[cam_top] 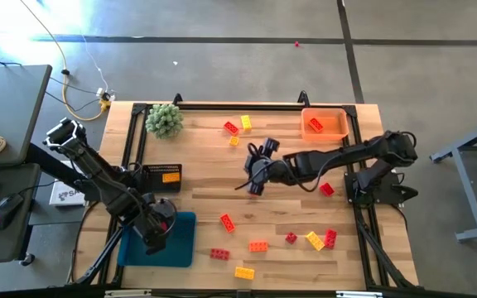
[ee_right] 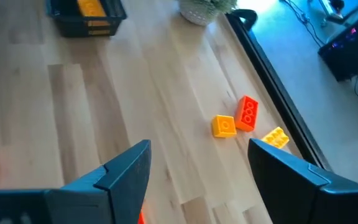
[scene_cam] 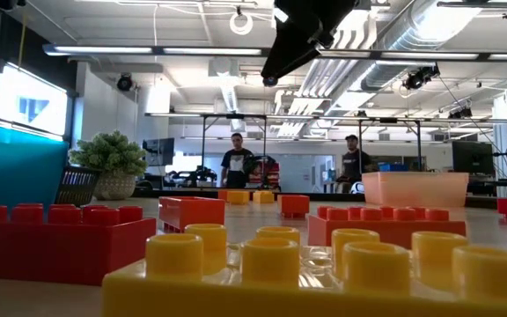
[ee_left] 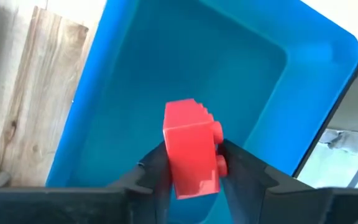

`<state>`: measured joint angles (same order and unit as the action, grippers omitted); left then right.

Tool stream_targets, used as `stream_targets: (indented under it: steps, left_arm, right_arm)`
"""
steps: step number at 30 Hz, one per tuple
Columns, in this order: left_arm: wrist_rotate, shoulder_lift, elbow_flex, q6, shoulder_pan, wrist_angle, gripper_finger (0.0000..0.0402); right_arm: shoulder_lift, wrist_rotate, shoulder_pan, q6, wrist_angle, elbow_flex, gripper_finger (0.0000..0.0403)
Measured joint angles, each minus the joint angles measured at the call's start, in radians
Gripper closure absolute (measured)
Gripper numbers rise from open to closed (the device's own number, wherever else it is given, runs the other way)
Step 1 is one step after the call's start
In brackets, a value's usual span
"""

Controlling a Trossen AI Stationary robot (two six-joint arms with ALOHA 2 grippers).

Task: Sort & place blocks by color
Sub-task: Put the red game piece into the blue bin, then put the orange game piece into the orange bin

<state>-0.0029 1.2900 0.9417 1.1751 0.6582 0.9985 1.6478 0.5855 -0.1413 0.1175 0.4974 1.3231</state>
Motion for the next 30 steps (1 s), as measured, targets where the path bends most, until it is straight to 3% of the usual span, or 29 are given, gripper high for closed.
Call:
stream_targets:
  steps: [2,9,16,30]
  left_arm:
    - [0.000,0.000,0.000,0.000,0.000,0.000,0.0285]
    - [0.000,0.000,0.000,0.000,-0.003,0.000,0.0260]
    - [-0.011,0.000,0.000,-0.043,-0.050,0.000,0.0248]
    - [-0.012,0.000,0.000,-0.380,-0.165,0.000,0.0247]
  right_arm:
    - [0.000,-0.025,0.018,0.031,0.005,0.000,0.0146]
    - [0.000,-0.311,0.086,0.226,0.091,0.000,0.0146]
    - [0.000,-0.307,0.109,0.406,0.133,0.000,0.0146]
    - [0.001,-0.276,0.109,0.722,0.112,-0.100,0.0146]
